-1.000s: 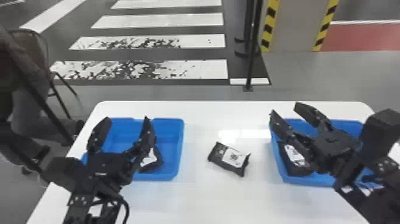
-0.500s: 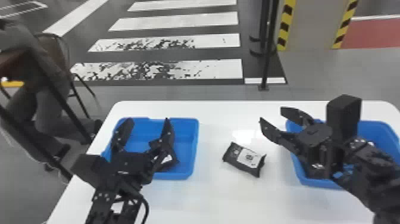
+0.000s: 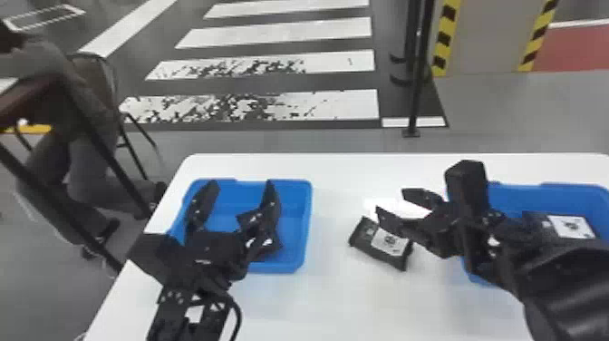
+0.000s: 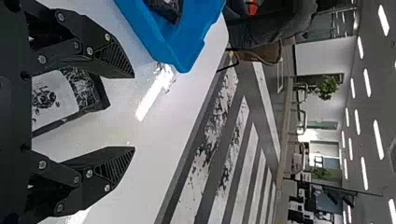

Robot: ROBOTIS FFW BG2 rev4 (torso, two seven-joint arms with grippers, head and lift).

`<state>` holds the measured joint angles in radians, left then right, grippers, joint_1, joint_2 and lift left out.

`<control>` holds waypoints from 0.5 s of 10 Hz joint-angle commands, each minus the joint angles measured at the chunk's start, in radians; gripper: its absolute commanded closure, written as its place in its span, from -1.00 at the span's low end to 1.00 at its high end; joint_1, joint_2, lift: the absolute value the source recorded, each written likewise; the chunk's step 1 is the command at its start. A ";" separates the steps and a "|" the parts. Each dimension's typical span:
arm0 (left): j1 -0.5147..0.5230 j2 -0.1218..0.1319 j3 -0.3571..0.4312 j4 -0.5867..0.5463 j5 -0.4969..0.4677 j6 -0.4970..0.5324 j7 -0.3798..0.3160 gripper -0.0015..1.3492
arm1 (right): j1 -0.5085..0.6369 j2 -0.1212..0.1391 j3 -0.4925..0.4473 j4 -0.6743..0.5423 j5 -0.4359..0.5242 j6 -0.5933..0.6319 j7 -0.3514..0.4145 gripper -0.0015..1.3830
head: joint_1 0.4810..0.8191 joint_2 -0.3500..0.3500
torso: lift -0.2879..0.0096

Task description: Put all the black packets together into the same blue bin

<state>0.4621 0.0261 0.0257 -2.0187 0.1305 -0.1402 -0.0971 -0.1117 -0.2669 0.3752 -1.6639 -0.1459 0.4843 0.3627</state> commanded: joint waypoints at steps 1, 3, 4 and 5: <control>-0.003 0.000 -0.004 0.000 -0.001 0.005 0.000 -0.74 | -0.043 -0.003 0.056 0.062 -0.002 0.011 0.001 -0.25 | 0.27 0.55 | 0.20; -0.011 0.000 -0.012 0.000 -0.007 0.013 -0.001 -0.74 | -0.092 -0.012 0.115 0.146 -0.004 0.011 0.004 -0.25 | 0.27 0.58 | 0.20; -0.011 0.000 -0.012 0.000 -0.007 0.017 0.000 -0.74 | -0.107 -0.012 0.131 0.168 0.000 0.011 0.004 -0.25 | 0.27 0.58 | 0.20; -0.011 0.000 -0.012 0.000 -0.005 0.017 -0.001 -0.74 | -0.126 -0.012 0.155 0.185 0.010 0.016 0.002 -0.25 | 0.27 0.58 | 0.20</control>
<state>0.4516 0.0260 0.0141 -2.0187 0.1243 -0.1235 -0.0970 -0.2274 -0.2792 0.5179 -1.4905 -0.1409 0.4989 0.3651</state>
